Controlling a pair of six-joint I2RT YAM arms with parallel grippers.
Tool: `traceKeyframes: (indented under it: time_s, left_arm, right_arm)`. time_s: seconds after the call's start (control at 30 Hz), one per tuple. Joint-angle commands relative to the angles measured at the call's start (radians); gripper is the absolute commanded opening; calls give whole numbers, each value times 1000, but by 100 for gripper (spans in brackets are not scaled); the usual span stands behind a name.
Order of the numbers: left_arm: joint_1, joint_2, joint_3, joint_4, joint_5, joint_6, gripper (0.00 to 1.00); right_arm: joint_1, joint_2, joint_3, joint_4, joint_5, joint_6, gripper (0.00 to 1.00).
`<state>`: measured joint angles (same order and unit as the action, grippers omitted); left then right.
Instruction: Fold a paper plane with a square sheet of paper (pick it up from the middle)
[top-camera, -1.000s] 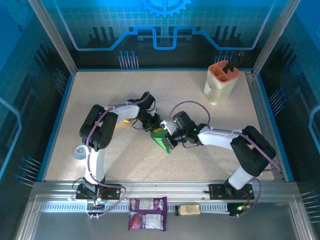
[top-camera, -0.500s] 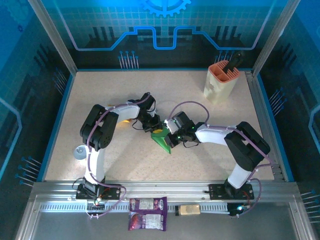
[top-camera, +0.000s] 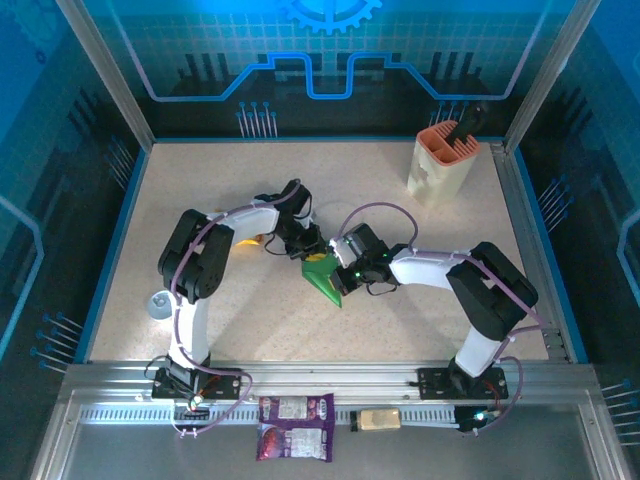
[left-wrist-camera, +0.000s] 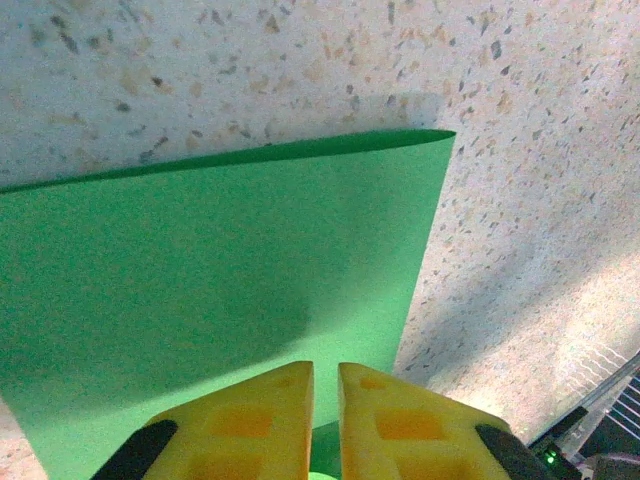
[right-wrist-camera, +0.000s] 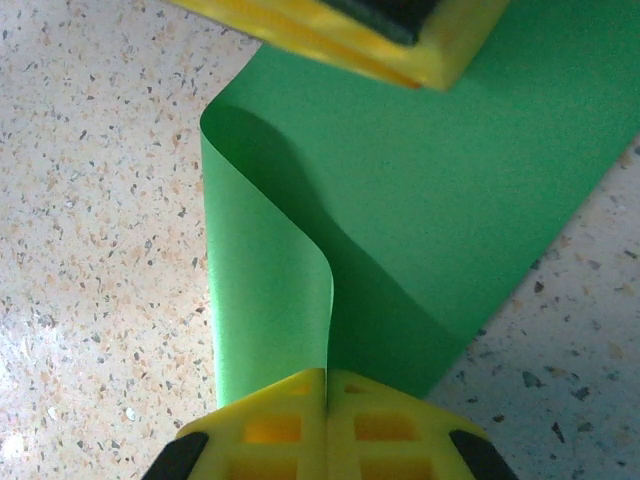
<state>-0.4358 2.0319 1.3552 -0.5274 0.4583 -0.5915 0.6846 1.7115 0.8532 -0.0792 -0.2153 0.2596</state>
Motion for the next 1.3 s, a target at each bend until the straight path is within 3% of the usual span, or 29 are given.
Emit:
traceKeyframes:
  time_s: [0.0, 0.57, 1.27]
  left_arm:
    - [8, -8, 15, -52, -31, 26, 14]
    - [1, 67, -25, -69, -38, 52, 5]
    - [-3, 66, -32, -51, -29, 44, 5]
  right_arm:
    - [-9, 21, 22, -23, 12, 10, 0]
    - [-8, 31, 55, -31, 37, 12, 0]
    - [-7, 48, 71, -71, 9, 11, 0]
